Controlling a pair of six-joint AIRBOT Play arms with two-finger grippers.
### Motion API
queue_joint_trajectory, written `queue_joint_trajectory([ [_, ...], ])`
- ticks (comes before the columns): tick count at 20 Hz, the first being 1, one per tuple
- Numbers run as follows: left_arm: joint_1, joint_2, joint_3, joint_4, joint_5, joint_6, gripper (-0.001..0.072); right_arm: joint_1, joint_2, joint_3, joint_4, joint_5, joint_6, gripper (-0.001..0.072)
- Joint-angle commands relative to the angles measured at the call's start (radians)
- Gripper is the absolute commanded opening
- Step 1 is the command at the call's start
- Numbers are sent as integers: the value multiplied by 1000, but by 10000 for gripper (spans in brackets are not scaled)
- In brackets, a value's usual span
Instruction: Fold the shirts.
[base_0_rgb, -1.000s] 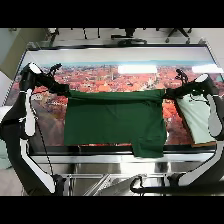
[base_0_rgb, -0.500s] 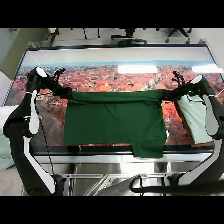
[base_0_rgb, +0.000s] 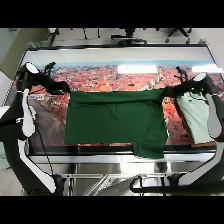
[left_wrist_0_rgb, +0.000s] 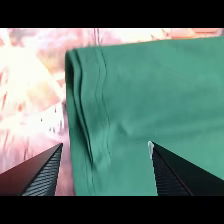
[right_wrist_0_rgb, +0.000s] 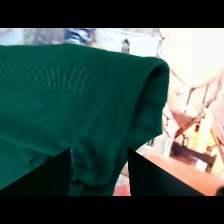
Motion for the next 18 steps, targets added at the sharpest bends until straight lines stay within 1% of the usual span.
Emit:
queue_joint_trajectory([
  [1, 45, 103, -47, -2, -124, -59, 604, -32, 132, -1, -19, 131, 63, 408],
  [3, 60, 205, -206, -1, -133, -56, 604, -68, 231, -36, -91, 235, 130, 405],
  [4, 63, 263, -315, 1, -124, -45, 604, -89, 288, -89, -106, 257, 151, 384],
  [5, 71, 328, -449, 2, -105, -24, 604, -111, 348, -165, -105, 258, 161, 365],
  [6, 84, 394, -591, 2, -75, -11, 604, -131, 417, -261, -105, 257, 170, 365],
  [9, 158, 553, -982, 2, 43, 27, 604, -190, 619, -551, -112, 259, 228, 370],
  [10, 192, 590, -1086, -1, 85, 34, 604, -204, 678, -633, -108, 251, 250, 385],
  [11, 216, 613, -1161, -8, 121, 51, 604, -205, 731, -707, -108, 226, 270, 454],
  [12, 232, 625, -1219, -28, 150, 68, 604, -201, 780, -778, -108, 193, 277, 550],
  [15, 227, 626, -1314, -172, 242, 146, 604, -202, 860, -935, -81, 145, 277, 551],
  [16, 210, 626, -1332, -206, 285, 151, 603, -202, 868, -970, -68, 146, 277, 551],
  [18, 163, 626, -1331, -216, 344, 153, 603, -202, 865, -1027, -32, 143, 267, 551],
])
